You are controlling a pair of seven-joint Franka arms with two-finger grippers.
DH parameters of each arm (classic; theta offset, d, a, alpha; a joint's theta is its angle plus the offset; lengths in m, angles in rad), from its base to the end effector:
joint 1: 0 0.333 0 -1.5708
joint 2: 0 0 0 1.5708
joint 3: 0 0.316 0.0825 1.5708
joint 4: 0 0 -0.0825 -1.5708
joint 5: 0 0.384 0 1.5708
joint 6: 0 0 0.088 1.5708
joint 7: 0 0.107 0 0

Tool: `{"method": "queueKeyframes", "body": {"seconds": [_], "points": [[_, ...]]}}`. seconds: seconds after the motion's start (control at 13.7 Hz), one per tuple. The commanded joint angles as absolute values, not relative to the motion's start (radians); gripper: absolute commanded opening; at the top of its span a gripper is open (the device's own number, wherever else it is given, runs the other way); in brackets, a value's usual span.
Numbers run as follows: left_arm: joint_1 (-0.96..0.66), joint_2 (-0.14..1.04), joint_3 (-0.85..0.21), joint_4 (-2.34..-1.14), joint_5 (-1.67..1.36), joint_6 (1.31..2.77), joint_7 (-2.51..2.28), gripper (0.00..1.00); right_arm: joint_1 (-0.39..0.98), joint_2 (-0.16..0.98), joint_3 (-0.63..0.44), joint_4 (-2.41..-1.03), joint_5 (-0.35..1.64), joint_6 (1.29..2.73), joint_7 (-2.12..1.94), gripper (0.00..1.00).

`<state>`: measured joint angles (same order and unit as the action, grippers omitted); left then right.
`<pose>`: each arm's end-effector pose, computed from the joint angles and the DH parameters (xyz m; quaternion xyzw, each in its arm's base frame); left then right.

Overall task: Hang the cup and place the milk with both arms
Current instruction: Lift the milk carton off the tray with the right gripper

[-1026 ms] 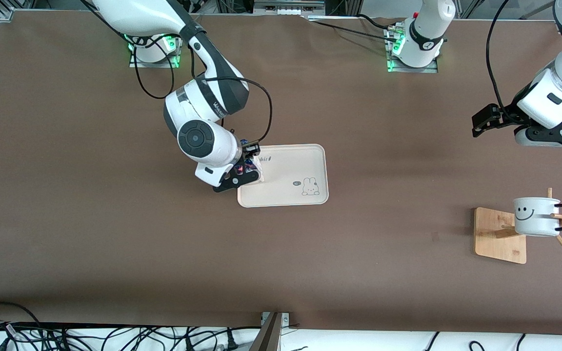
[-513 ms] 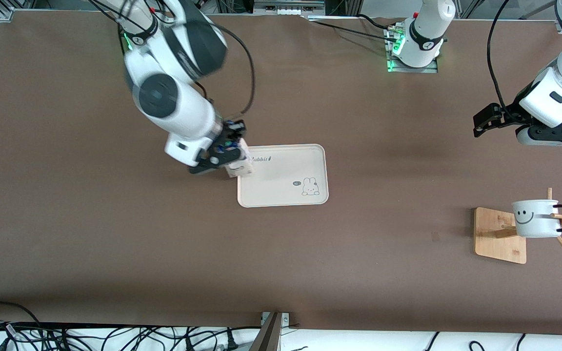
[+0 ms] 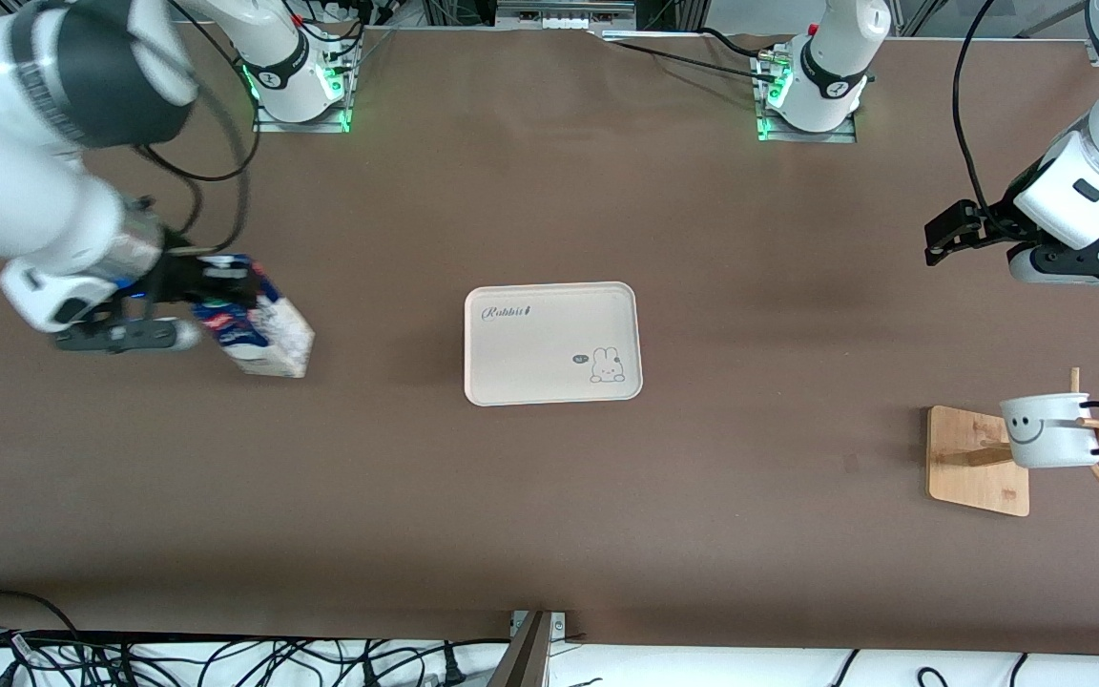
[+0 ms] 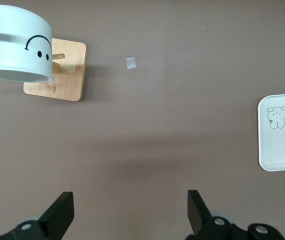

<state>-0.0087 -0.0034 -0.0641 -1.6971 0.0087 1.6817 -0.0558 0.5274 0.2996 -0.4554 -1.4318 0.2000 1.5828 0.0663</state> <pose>0.5579 -0.0399 0.5760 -0.9999 0.0090 0.0057 0.0048 0.6236 0.1030 0.5278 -0.9977 -0.0007 0.0614 0.0301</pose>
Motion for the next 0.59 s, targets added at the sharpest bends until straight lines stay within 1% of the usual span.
{"method": "queueKeyframes", "body": {"seconds": [0.0,0.15,0.51], "points": [[-0.008,-0.003,-0.069,-1.678,0.037,1.658,-0.041,1.00,0.462,0.327,-0.471,-1.437,0.206,1.566,-0.026,0.46],[-0.009,-0.002,-0.069,-1.677,0.038,1.658,-0.043,1.00,0.413,0.363,-0.471,-1.445,0.224,1.563,-0.070,0.45],[-0.003,-0.003,-0.068,-1.677,0.038,1.655,-0.043,1.00,0.400,0.465,-0.469,-1.451,0.268,1.559,-0.100,0.45]]}}
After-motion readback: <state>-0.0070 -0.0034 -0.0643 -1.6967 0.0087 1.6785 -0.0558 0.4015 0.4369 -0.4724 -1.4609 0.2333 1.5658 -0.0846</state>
